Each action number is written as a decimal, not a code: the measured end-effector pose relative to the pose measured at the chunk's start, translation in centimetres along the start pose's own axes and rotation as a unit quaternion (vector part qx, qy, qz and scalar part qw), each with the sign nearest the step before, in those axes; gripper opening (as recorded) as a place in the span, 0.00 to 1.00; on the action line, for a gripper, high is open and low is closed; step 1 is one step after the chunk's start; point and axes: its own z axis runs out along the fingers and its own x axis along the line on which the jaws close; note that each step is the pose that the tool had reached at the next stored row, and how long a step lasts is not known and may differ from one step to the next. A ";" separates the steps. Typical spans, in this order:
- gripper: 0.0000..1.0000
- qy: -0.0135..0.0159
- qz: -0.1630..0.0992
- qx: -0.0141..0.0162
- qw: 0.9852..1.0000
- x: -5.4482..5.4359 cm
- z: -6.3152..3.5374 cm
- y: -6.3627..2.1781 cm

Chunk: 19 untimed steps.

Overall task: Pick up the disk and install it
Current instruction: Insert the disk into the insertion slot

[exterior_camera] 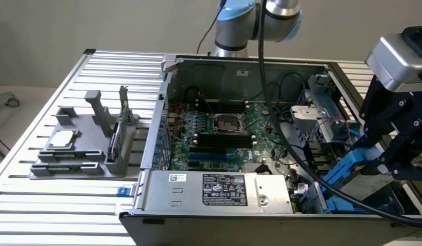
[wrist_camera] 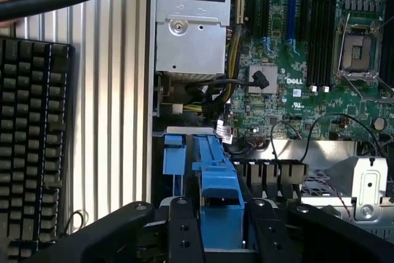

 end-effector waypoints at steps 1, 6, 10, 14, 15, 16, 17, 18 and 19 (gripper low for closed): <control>0.40 -0.001 0.000 0.000 1.000 0.0 0.09 -0.01; 0.53 -0.007 0.000 -0.002 1.000 0.2 0.39 -0.08; 0.53 -0.010 -0.001 -0.002 1.000 0.2 0.66 -0.16; 0.53 -0.012 -0.001 -0.002 1.000 0.3 1.20 -0.21; 0.53 -0.012 -0.002 -0.002 1.000 0.3 1.37 -0.21; 0.53 -0.012 -0.002 -0.002 1.000 0.3 1.56 -0.21; 0.53 -0.012 -0.002 -0.002 1.000 0.4 1.73 -0.22; 0.53 -0.012 -0.002 -0.002 1.000 0.4 1.92 -0.22; 0.53 -0.012 -0.003 -0.002 1.000 0.4 2.09 -0.22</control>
